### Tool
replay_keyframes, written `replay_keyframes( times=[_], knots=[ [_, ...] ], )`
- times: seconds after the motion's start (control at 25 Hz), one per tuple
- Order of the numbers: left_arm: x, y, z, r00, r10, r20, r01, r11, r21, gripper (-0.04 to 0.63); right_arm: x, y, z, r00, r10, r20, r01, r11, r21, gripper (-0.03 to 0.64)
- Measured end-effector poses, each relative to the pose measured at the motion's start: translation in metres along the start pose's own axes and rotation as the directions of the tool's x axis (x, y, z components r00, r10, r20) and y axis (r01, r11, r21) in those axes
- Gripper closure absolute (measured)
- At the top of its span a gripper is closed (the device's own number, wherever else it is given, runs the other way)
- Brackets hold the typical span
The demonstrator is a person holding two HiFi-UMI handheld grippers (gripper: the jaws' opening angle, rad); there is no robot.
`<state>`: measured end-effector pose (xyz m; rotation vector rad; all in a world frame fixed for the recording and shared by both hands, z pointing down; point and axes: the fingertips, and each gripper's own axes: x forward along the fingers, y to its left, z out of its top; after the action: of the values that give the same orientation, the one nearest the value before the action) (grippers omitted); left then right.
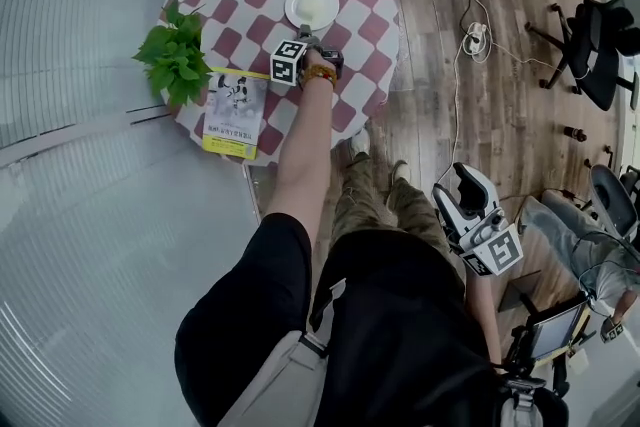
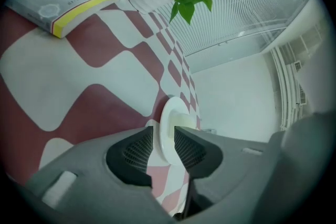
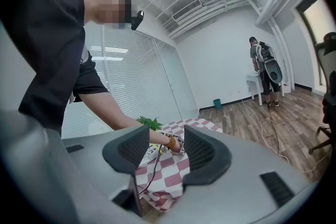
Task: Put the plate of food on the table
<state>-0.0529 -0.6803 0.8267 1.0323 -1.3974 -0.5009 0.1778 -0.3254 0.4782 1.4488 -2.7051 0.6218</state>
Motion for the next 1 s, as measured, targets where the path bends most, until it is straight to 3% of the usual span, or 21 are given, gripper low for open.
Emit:
replay_keyframes(
  times=[0.2,0.64,0.8,1.0],
  knots=[
    [-0.038,0.011,-0.013,0.999,-0.036,0.019,0.038,0.997,-0.064,0.486,0.000,0.004,0.004,0.999,0.051,0.018,-0.051,0.998,-0.021,0.417],
    [-0.169,0.109,-0.031,0.994,0.059,0.091,-0.041,0.981,-0.189,0.486,0.026,0.018,0.022,0.969,0.240,0.055,-0.235,0.969,-0.074,0.417],
    [-0.209,0.124,-0.030,0.995,0.038,0.091,-0.023,0.987,-0.161,0.486,0.038,0.032,0.022,0.947,0.319,0.045,-0.314,0.944,-0.104,0.417],
    [-0.250,0.115,-0.047,0.998,-0.038,0.042,0.039,0.999,-0.036,0.486,0.049,0.043,0.021,0.909,0.415,0.032,-0.408,0.903,-0.133,0.417]
  ],
)
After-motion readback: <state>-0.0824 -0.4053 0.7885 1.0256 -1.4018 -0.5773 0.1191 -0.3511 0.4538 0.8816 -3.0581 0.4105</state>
